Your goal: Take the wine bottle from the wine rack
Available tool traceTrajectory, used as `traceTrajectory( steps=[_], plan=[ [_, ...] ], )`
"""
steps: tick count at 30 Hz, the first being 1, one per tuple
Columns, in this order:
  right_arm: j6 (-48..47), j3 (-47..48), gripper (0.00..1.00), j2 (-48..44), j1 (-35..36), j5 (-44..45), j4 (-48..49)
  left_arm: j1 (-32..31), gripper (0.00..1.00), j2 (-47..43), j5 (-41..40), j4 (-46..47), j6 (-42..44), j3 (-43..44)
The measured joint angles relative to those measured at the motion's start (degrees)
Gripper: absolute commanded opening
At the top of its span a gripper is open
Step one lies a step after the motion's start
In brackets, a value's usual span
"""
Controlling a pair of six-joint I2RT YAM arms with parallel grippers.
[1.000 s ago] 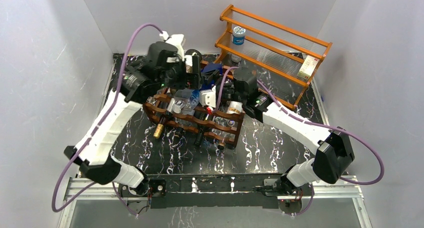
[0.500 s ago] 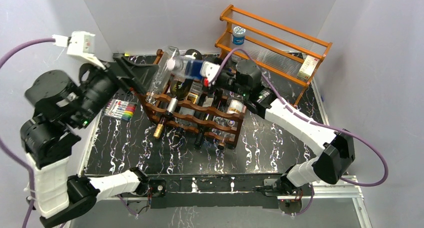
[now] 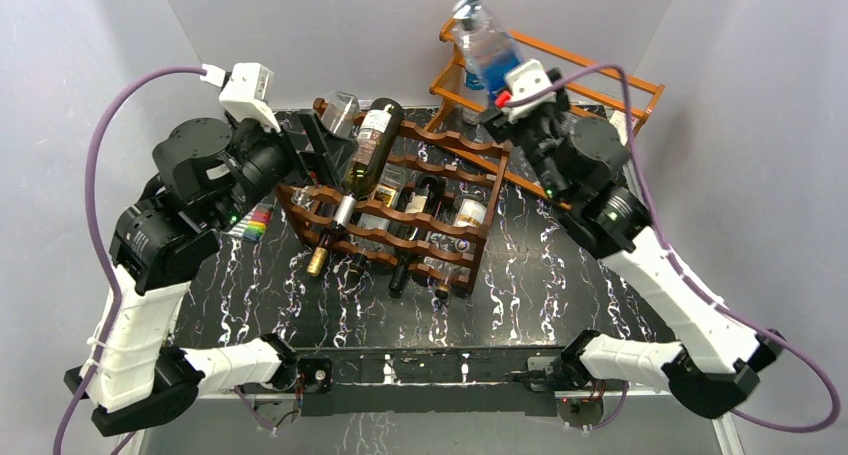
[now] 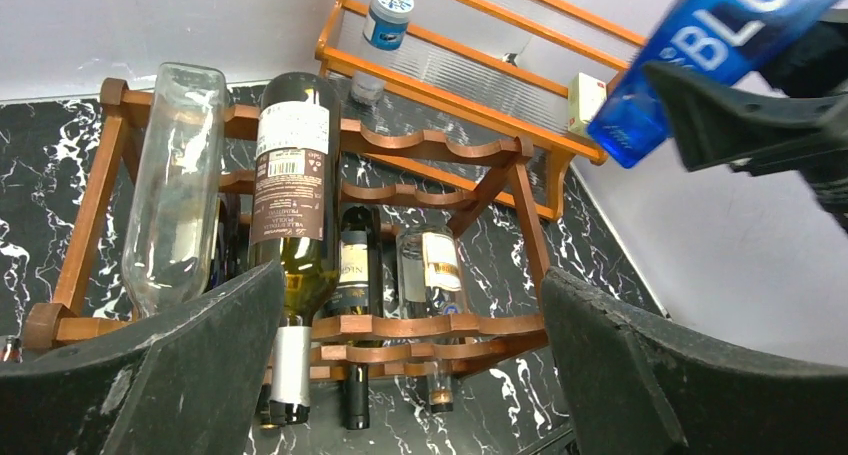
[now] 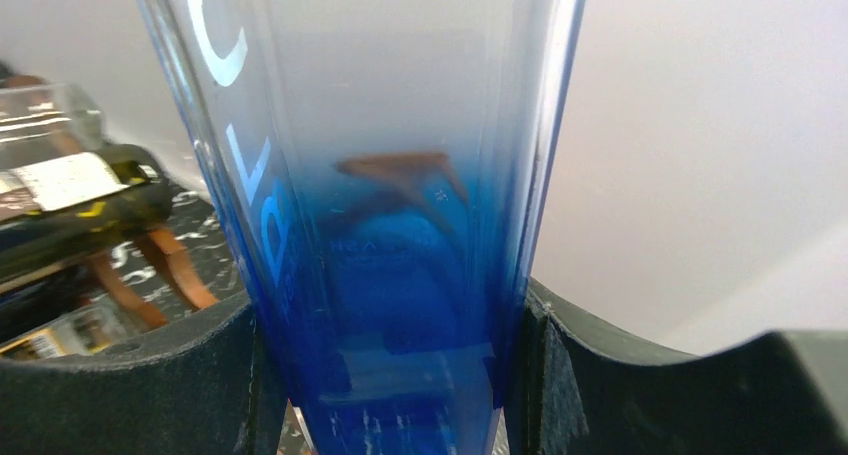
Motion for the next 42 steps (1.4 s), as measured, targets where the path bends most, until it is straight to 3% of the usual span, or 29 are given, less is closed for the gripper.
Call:
traceTrajectory(
  steps=[9,14,17,21,24,26,34,42],
  plan=[
    [0.3,-18.1,0.00,-15.2,-0.6,15.8,4.8,0.0,0.98,-1.3,2.1,2.1,-0.9,-4.9],
    [1.2,-30.1,0.00,-17.7,-3.5,17.2,12.1,0.0,0.98,-1.3,3.5,2.8,-1.8,-6.3],
    [6.1,-36.2,0.00,-17.6,-10.1,13.0,15.5,0.0,0.98,-1.4,3.9,3.1,-2.2,-7.0],
    [17.3,-42.4,0.00,-16.5,-27.6,3.3,17.0,0.0,0.98,-1.7,4.3,3.0,-2.6,-7.8],
    [23.4,-46.6,0.00,-15.8,-36.6,-1.7,19.8,0.0,0.98,-2.0,4.5,3.0,-2.8,-8.5],
    [27.2,-52.1,0.00,-15.8,-40.7,-7.2,26.2,0.0,0.98,-2.2,4.7,3.0,-2.9,-8.9],
    [34.6,-66.2,0.00,-9.9,-42.8,-22.8,48.1,0.0,0.98,-2.1,5.4,3.1,-3.0,-10.6],
    [34.2,-70.9,0.00,1.0,-42.8,-30.1,66.0,0.0,0.98,-1.7,5.9,3.0,-2.8,-13.2]
  ],
)
